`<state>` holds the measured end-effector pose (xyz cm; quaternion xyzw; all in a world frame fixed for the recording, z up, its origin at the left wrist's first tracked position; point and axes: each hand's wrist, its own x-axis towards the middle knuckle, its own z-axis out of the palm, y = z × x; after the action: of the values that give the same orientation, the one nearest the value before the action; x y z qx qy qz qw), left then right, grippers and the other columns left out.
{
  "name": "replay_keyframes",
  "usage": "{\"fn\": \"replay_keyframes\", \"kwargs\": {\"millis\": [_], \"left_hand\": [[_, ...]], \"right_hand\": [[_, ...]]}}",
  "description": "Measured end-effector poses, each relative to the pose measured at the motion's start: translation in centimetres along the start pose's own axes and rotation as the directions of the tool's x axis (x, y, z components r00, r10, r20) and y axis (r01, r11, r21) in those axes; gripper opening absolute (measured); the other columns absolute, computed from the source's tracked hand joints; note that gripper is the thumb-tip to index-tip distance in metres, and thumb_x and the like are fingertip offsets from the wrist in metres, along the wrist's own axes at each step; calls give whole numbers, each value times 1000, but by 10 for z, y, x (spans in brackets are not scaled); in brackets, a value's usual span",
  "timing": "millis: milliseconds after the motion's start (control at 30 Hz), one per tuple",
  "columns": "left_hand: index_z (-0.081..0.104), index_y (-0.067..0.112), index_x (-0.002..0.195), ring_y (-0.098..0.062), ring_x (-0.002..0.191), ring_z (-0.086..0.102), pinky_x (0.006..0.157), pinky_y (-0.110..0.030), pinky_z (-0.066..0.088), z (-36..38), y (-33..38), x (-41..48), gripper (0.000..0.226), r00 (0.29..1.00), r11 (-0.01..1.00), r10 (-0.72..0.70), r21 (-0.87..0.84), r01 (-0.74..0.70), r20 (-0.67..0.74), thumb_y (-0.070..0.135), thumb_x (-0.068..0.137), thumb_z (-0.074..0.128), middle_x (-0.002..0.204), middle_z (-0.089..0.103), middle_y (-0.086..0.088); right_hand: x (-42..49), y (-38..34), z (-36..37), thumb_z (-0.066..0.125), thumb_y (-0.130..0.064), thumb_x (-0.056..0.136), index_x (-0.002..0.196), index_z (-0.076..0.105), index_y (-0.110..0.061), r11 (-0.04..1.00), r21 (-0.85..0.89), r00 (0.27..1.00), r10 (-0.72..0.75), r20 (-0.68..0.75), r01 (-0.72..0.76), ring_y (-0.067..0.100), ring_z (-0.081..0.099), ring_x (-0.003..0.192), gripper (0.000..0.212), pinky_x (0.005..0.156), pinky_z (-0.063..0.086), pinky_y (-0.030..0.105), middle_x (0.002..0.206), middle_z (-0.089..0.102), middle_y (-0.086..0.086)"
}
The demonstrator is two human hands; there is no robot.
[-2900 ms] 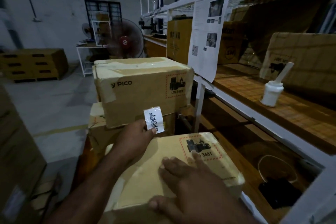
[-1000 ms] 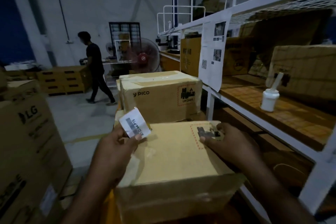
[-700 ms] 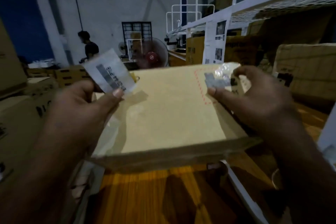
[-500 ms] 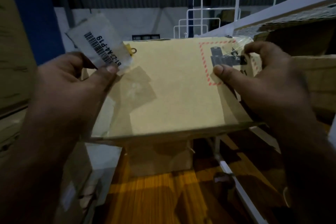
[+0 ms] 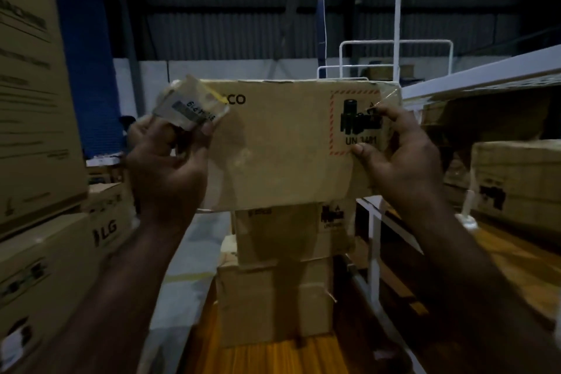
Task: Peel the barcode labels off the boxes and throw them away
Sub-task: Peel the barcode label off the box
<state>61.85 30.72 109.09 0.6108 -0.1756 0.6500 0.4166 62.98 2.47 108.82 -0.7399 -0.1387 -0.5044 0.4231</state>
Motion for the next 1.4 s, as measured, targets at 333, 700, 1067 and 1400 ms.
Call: {"fn": "replay_keyframes", "kwargs": {"millis": [333,700,1067,1400], "left_hand": [[71,19,108,-10,92,71,89,-51,57,37,-62,1,22,843,843,-458,-162,512,282,18,86,73,100,74,4],[67,31,95,-20,100,68,89,-50,57,58,-94,10,12,718,814,-547,74,576,430,23,86,71,106,72,-1],[69,16,106,-16,87,66,68,-30,55,42,-84,-30,18,849,904,-407,283,320,338,25,89,68,99,70,-1],[71,16,93,-10,67,65,63,-27,55,12,-47,-63,6,592,813,-538,184,553,600,19,89,71,79,72,-2]], "right_hand": [[33,63,85,58,-5,94,116,59,-19,992,-114,988,67,138,-51,13,40,121,26,73,42,4,143,34,7],[5,92,108,59,-9,95,139,51,-14,977,-195,966,133,223,-89,8,42,128,45,100,38,11,142,38,-2],[-25,38,139,61,-33,95,122,64,-22,975,-196,941,161,298,-105,9,60,100,30,76,51,24,118,64,-5],[-60,-15,138,64,-21,94,113,67,-19,819,375,791,148,594,-435,11,71,89,19,76,61,31,101,72,-2]]}}
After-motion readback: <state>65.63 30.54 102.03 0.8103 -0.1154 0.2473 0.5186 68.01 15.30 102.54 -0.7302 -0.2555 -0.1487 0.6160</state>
